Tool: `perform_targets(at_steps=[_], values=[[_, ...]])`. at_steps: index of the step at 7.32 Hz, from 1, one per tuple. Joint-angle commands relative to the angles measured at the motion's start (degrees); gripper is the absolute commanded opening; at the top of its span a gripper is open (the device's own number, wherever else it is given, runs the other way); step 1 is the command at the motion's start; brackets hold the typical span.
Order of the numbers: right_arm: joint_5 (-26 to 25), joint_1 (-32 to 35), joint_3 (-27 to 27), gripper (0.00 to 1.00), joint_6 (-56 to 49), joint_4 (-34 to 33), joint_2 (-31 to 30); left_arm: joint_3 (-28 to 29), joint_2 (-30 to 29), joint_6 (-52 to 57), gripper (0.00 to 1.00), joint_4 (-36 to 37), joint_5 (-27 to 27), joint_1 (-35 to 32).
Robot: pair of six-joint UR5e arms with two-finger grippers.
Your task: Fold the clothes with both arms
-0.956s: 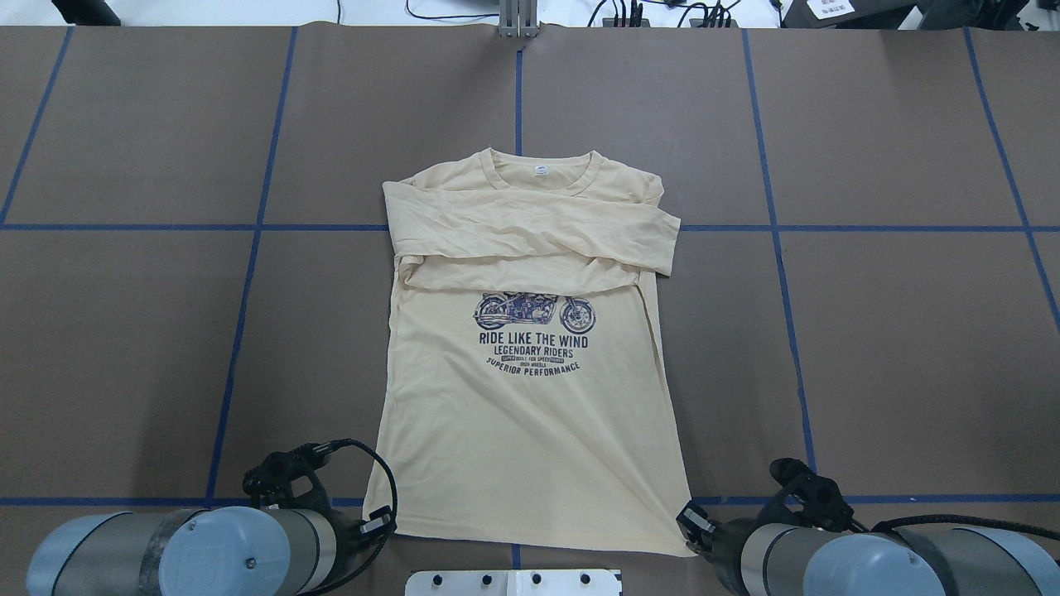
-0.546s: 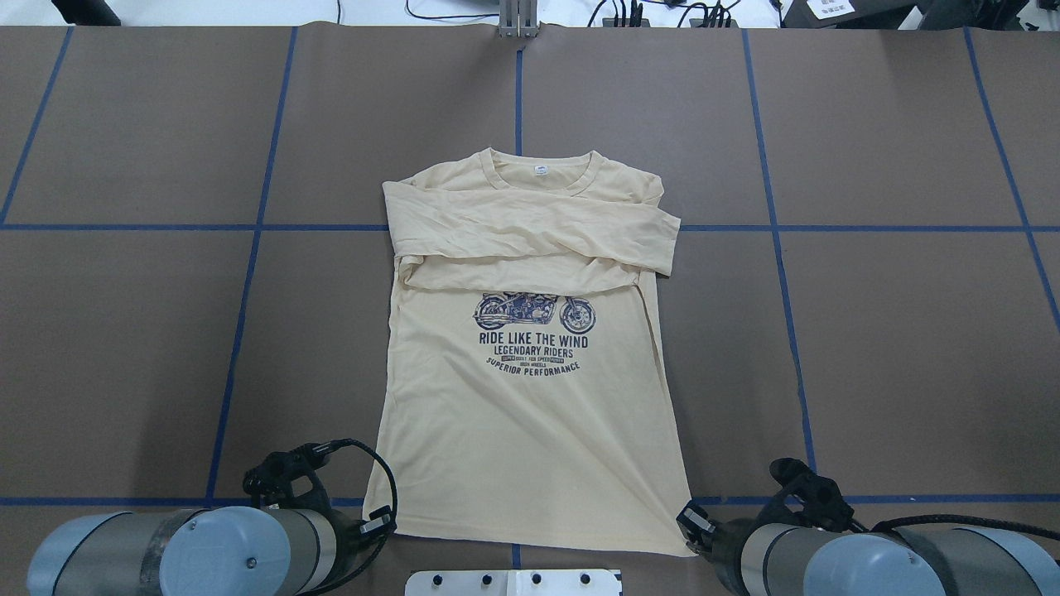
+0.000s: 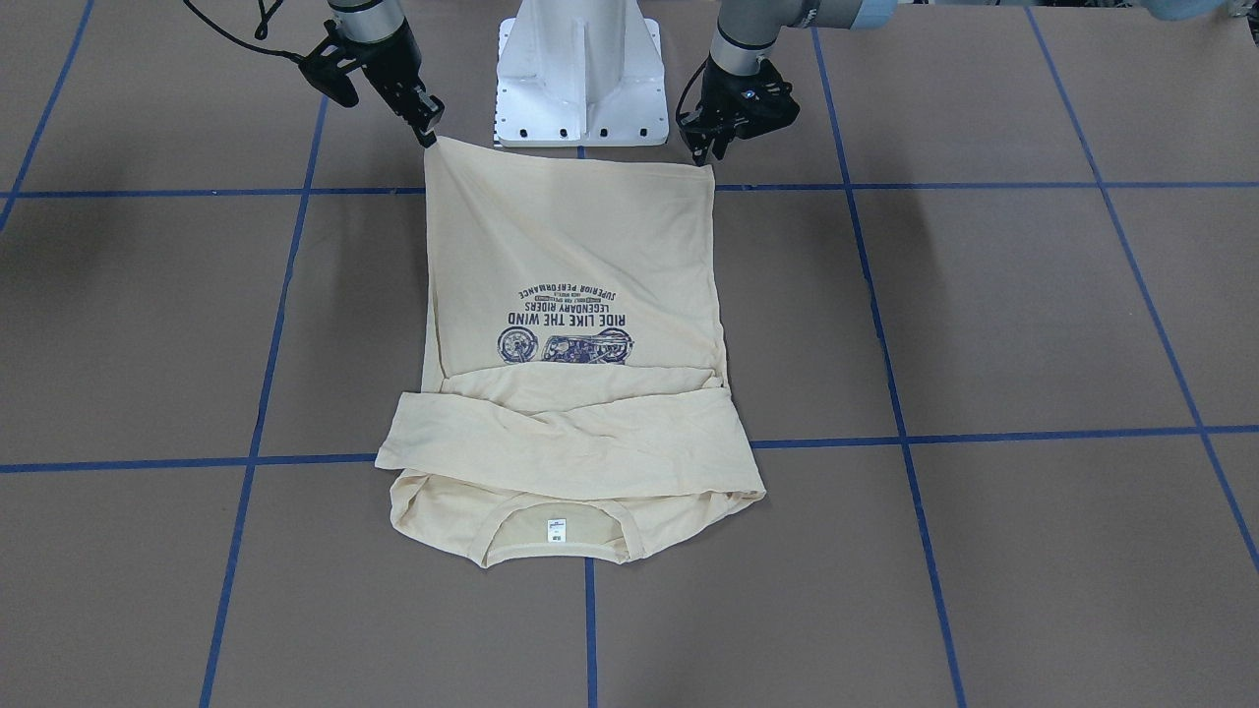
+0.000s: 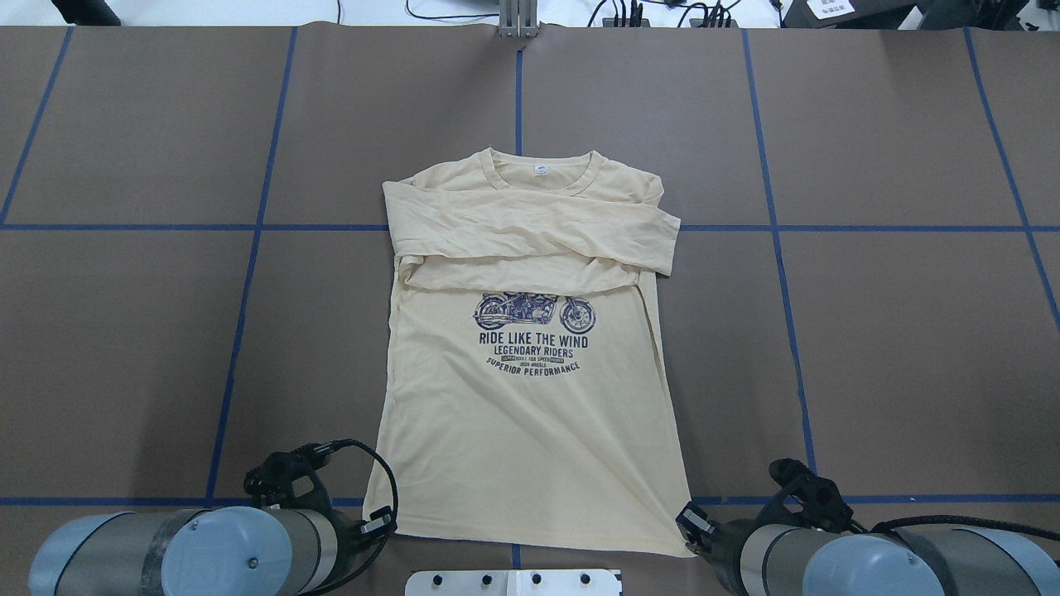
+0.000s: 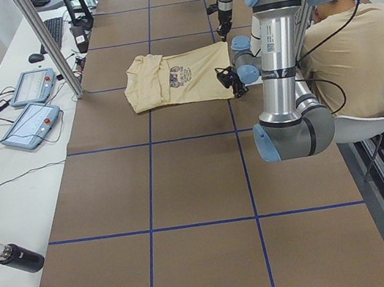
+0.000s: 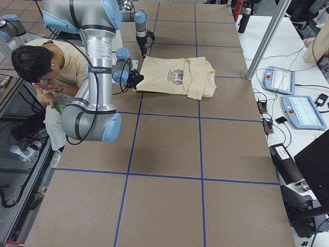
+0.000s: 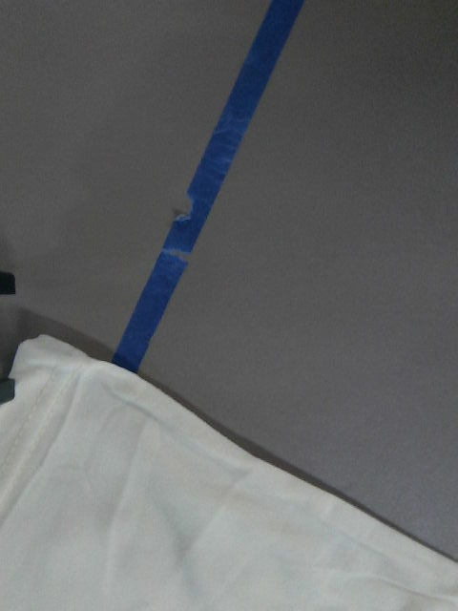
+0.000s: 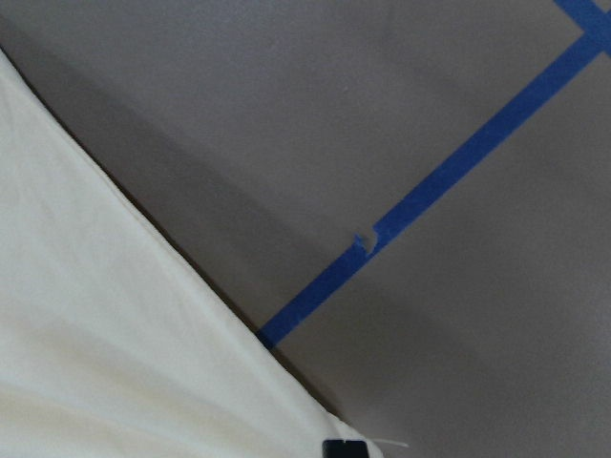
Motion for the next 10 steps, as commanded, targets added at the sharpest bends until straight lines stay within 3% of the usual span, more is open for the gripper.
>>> perform_targets(at_steps=[1, 6, 9, 10], values=[[0.0, 0.0, 0.0, 0.00, 0.0, 0.0, 0.0, 0.0, -0.1, 0.1, 0.38, 0.0, 0.0, 0.0], [0.0, 0.0, 0.0, 0.00, 0.0, 0.0, -0.1, 0.2, -0.1, 0.4, 0.34, 0.0, 0.0, 0.0], [0.0, 0.0, 0.0, 0.00, 0.0, 0.0, -0.1, 0.4, -0.2, -0.3, 0.00, 0.0, 0.2, -0.1], [0.0, 0.0, 0.0, 0.00, 0.0, 0.0, -0.1, 0.4, -0.2, -0.3, 0.00, 0.0, 0.2, -0.4]])
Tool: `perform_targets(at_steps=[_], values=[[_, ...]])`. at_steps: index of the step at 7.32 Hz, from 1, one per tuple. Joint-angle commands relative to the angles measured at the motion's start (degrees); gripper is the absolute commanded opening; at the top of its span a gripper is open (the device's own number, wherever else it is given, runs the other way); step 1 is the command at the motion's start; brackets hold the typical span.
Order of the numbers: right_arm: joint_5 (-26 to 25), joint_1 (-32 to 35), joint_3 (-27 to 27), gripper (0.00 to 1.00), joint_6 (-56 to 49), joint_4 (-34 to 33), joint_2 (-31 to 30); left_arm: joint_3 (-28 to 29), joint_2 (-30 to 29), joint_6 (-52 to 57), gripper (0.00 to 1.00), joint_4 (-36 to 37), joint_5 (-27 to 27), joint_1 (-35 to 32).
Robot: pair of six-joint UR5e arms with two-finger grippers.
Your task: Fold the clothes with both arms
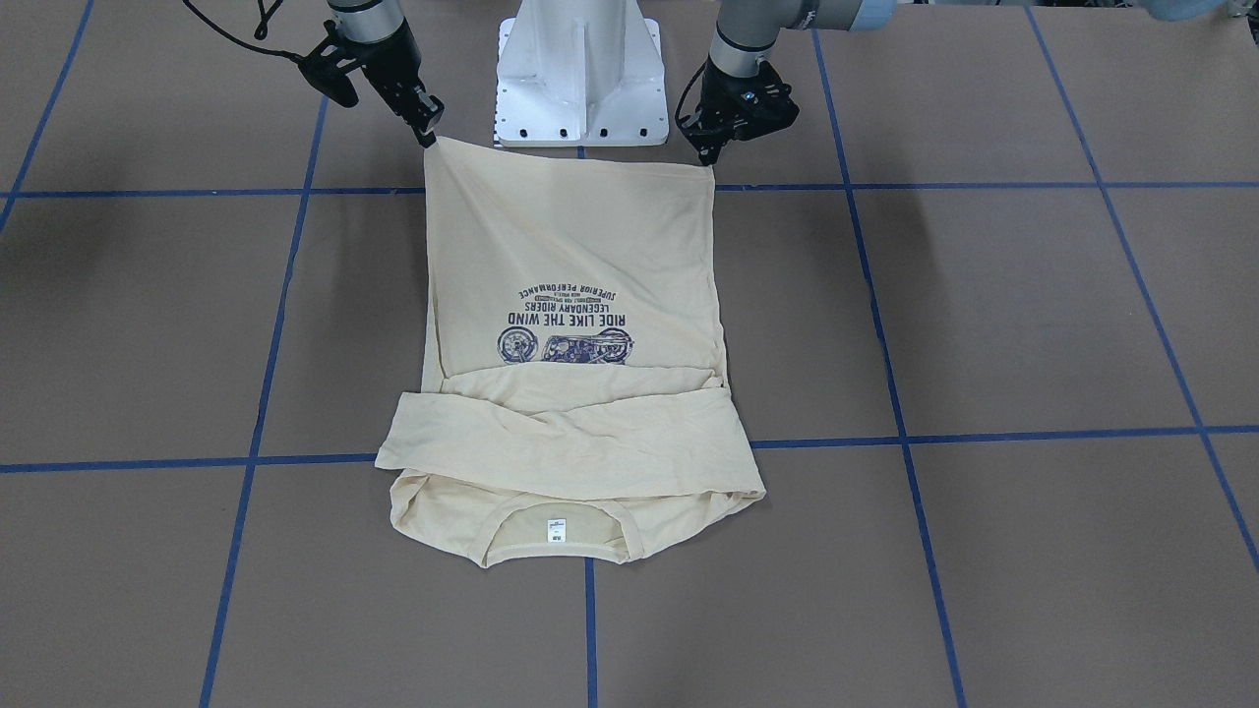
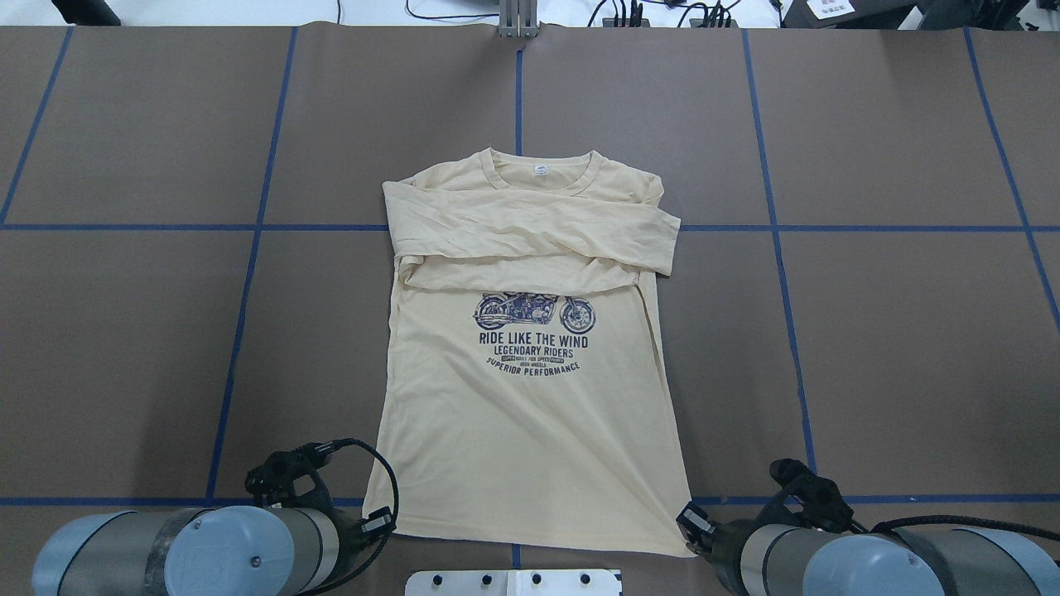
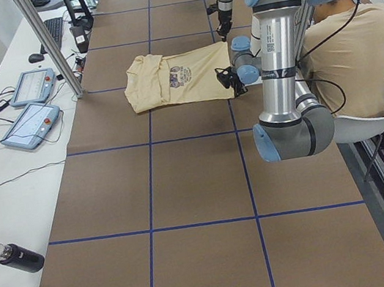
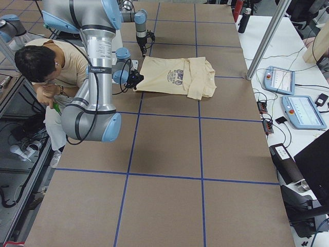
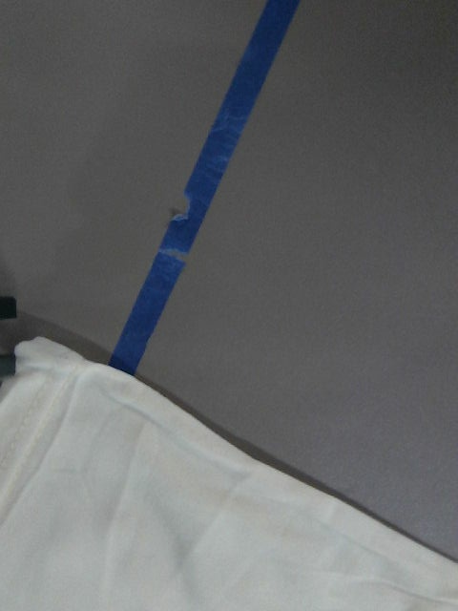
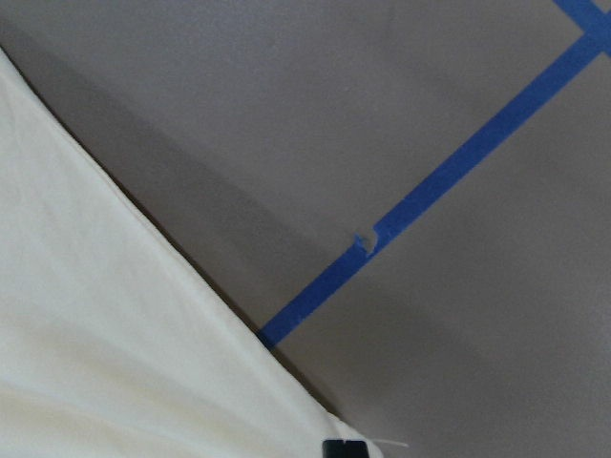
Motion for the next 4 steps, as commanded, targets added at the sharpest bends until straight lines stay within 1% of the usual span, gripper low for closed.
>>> perform_targets(at_steps=[1, 2, 4], values=[[0.0, 0.0, 0.0, 0.00, 0.0, 0.0, 0.0, -0.3, 0.0, 0.0, 0.00, 0.0, 0.0, -0.6], [0.0, 0.0, 0.0, 0.00, 0.0, 0.0, 0.0, -0.8, 0.0, 0.0, 0.00, 0.0, -0.1, -0.7], [0.0, 0.0, 0.1, 0.00, 0.0, 0.0, 0.1, -4.4, 0.8, -0.1, 0.00, 0.2, -0.2, -1.0]])
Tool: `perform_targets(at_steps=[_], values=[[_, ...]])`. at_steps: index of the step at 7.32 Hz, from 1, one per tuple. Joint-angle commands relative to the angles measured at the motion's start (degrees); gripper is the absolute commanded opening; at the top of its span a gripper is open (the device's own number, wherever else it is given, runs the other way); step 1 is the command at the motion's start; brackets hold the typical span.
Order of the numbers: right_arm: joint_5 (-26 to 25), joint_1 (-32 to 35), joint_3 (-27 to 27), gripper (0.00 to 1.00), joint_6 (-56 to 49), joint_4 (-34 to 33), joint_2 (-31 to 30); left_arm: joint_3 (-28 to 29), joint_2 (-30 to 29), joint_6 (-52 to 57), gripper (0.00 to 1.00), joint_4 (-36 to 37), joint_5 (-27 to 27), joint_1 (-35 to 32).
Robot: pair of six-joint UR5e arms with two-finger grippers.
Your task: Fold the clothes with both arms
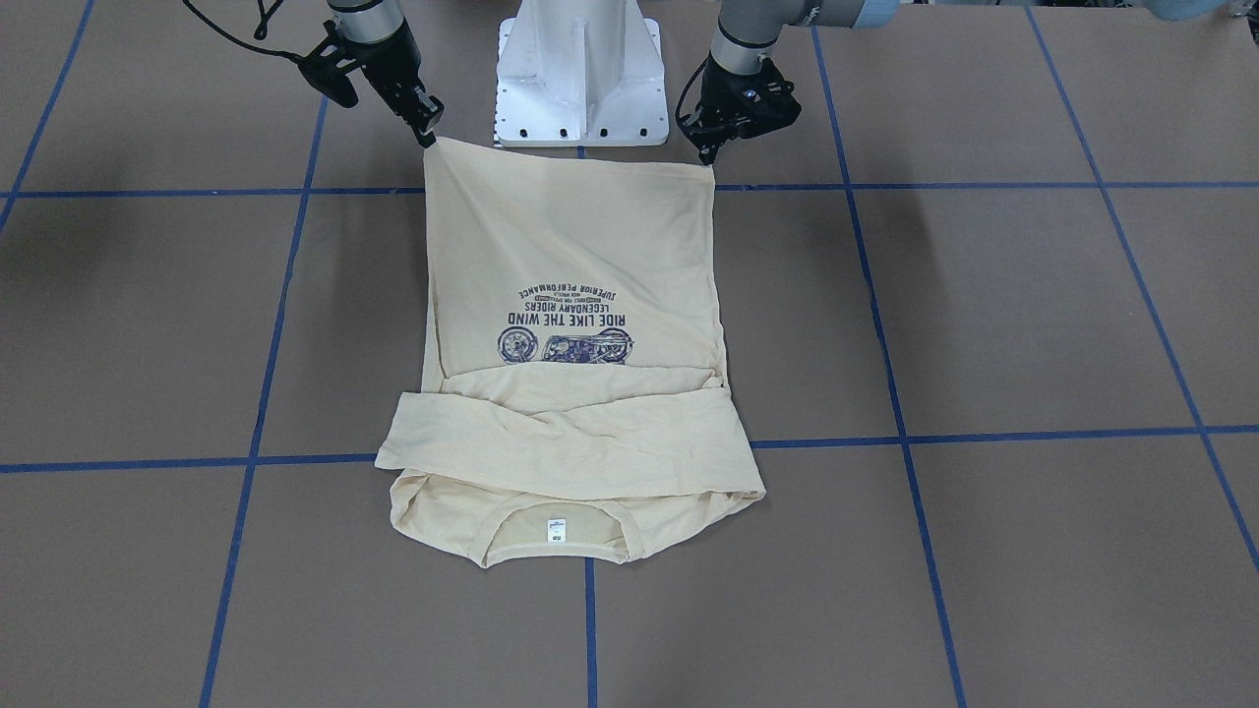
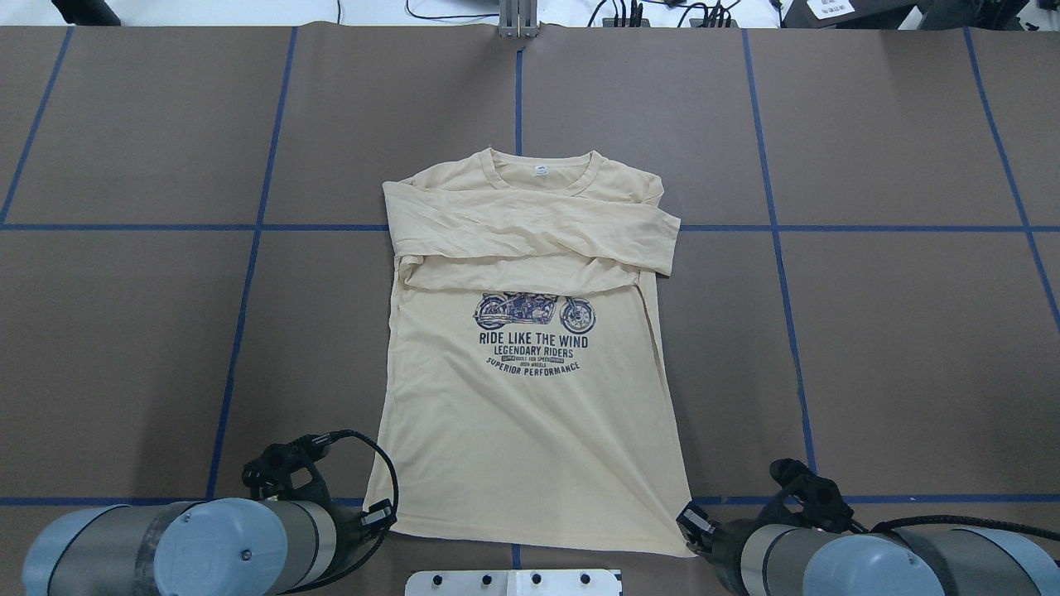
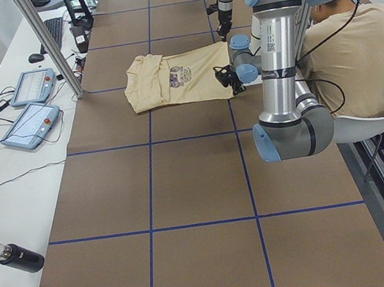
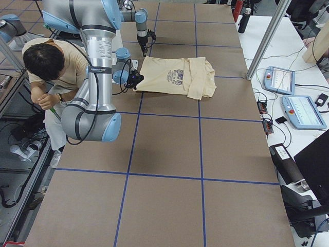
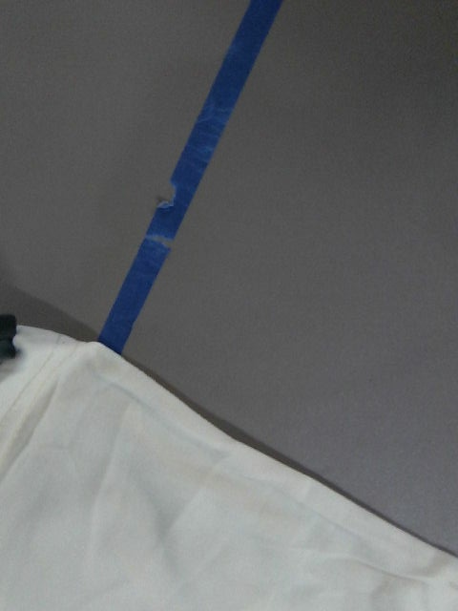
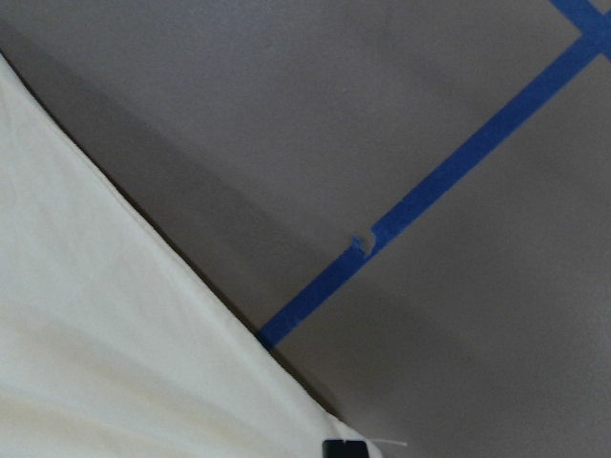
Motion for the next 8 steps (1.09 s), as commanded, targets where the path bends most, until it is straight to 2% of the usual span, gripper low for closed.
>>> perform_targets(at_steps=[1, 2, 4, 5, 7, 8], values=[[0.0, 0.0, 0.8, 0.00, 0.0, 0.0, 0.0, -4.7, 0.9, 0.0, 0.00, 2.6, -0.1, -0.2], [0.1, 0.0, 3.0, 0.00, 0.0, 0.0, -1.1, -7.6, 0.8, -0.1, 0.00, 5.6, -0.1, -0.2], [0.1, 0.0, 3.1, 0.00, 0.0, 0.0, -1.6, -6.6, 0.4, 0.0, 0.00, 6.3, 0.1, 0.6], [0.1, -0.1, 3.0, 0.00, 0.0, 0.0, -1.5, -3.7, 0.2, 1.6, 0.58, 6.1, 0.5, 0.4], [0.1, -0.3, 2.3, 0.00, 0.0, 0.0, -1.3, -2.3, 0.2, 2.7, 0.64, 2.8, 0.4, 0.2], [0.1, -0.3, 2.3, 0.00, 0.0, 0.0, -1.1, -0.6, 0.1, 2.7, 0.63, 0.6, 0.3, 0.3]])
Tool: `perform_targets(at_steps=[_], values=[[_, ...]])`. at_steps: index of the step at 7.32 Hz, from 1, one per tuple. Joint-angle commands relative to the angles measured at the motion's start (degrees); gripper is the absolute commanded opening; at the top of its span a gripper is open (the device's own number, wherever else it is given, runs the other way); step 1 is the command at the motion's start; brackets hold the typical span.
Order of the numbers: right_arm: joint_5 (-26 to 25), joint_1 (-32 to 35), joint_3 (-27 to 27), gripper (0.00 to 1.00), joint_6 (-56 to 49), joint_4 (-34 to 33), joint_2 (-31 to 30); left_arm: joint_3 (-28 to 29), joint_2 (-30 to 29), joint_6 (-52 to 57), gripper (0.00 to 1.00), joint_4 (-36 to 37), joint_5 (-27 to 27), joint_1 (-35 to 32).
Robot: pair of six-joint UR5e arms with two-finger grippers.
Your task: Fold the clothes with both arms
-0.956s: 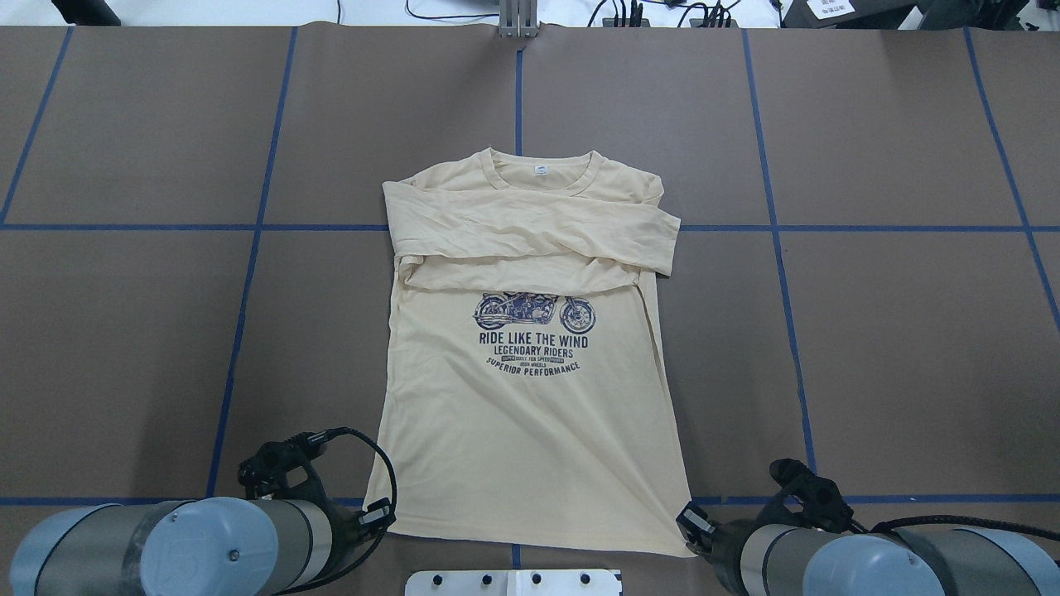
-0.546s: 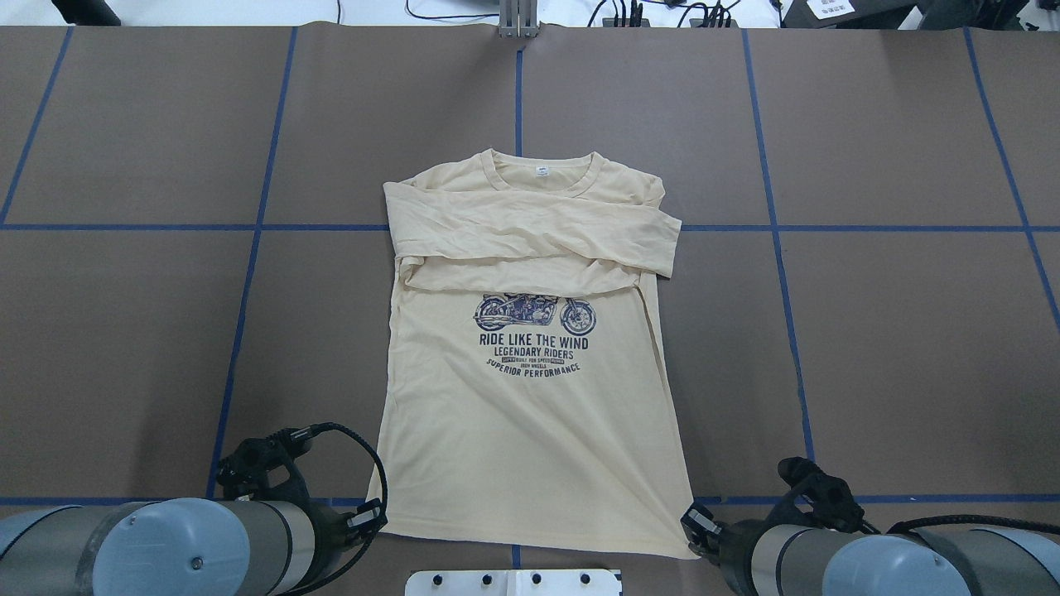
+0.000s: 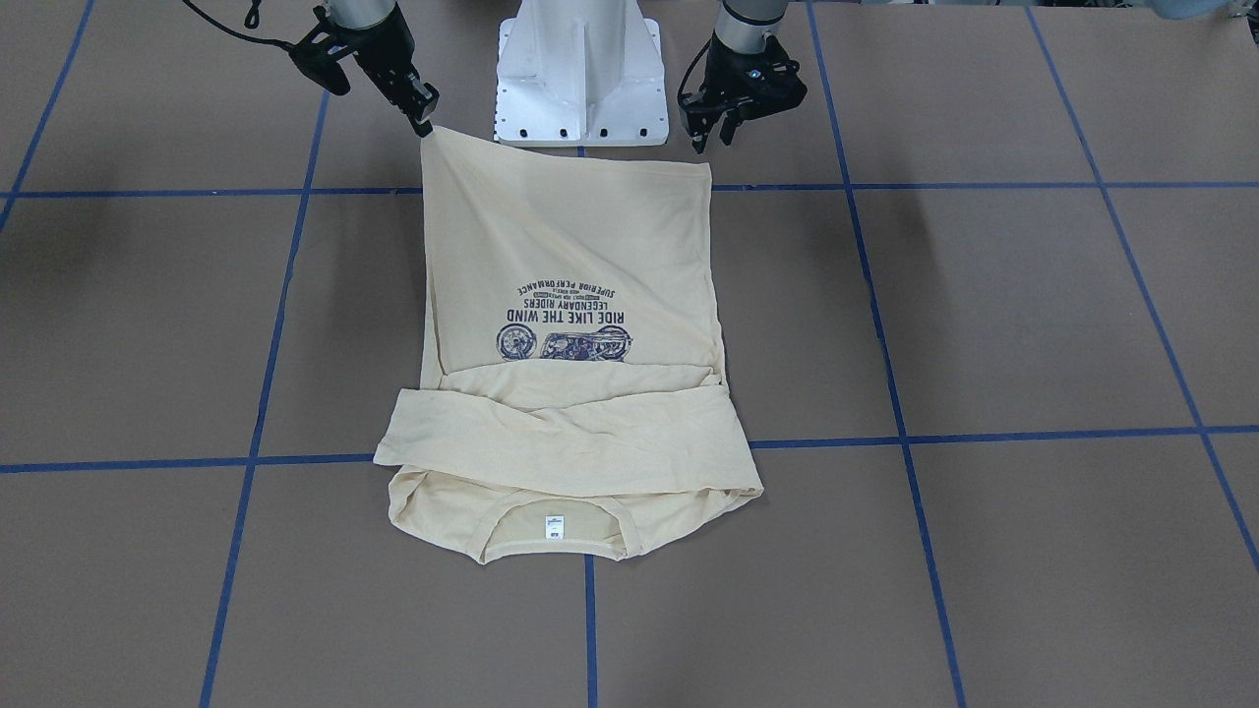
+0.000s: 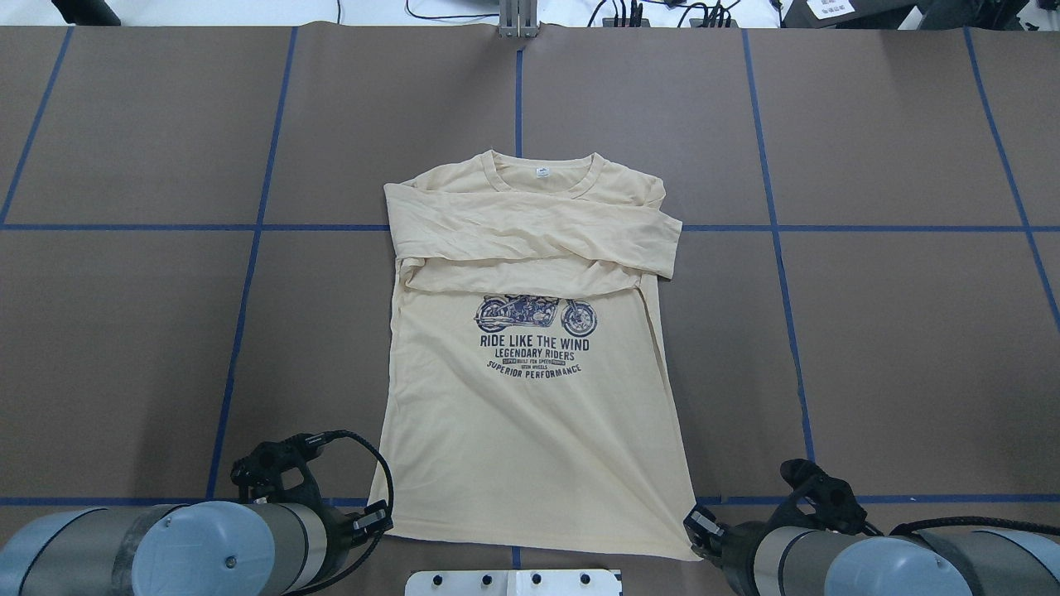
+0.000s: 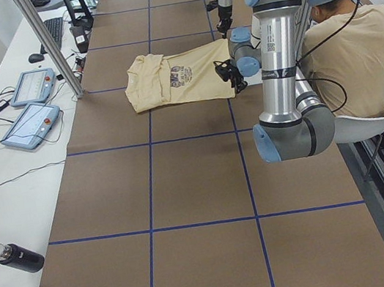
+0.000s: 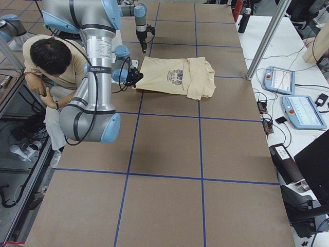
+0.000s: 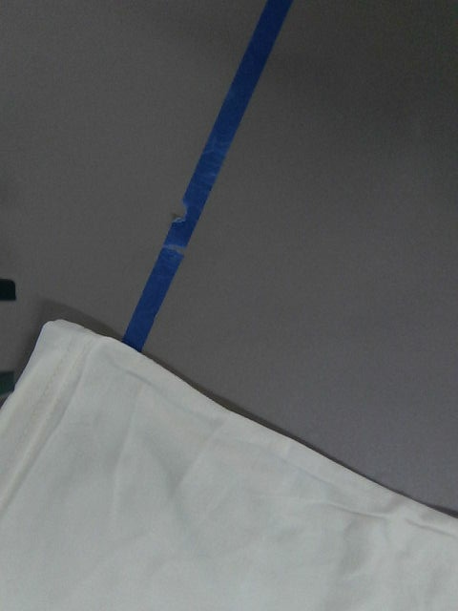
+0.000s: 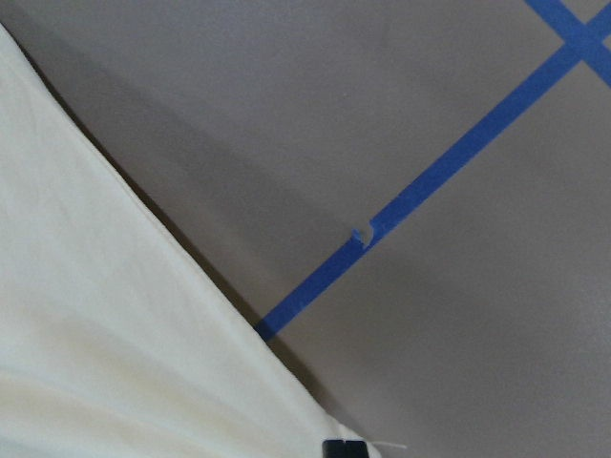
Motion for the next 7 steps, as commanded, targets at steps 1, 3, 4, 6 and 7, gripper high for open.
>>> perform_targets(at_steps=[1, 3, 4, 6, 7], values=[[0.0, -0.1, -0.2, 0.00, 0.0, 0.0, 0.4, 2.3, -0.2, 0.2, 0.61, -2.9, -0.1, 0.1], [0.0, -0.1, -0.1, 0.00, 0.0, 0.0, 0.5, 2.9, -0.3, 0.3, 0.58, -3.0, -0.2, 0.3], [0.0, 0.0, -0.1, 0.00, 0.0, 0.0, 0.4, 3.7, -1.1, 0.5, 0.57, -3.0, -0.2, 0.3], [0.0, 0.0, -0.1, 0.00, 0.0, 0.0, 0.4, 3.9, -1.2, 0.5, 0.56, -3.1, -0.2, 0.3], [0.0, 0.0, 0.0, 0.00, 0.0, 0.0, 0.4, 4.7, -1.4, 0.9, 0.55, -3.1, -0.2, 0.3]])
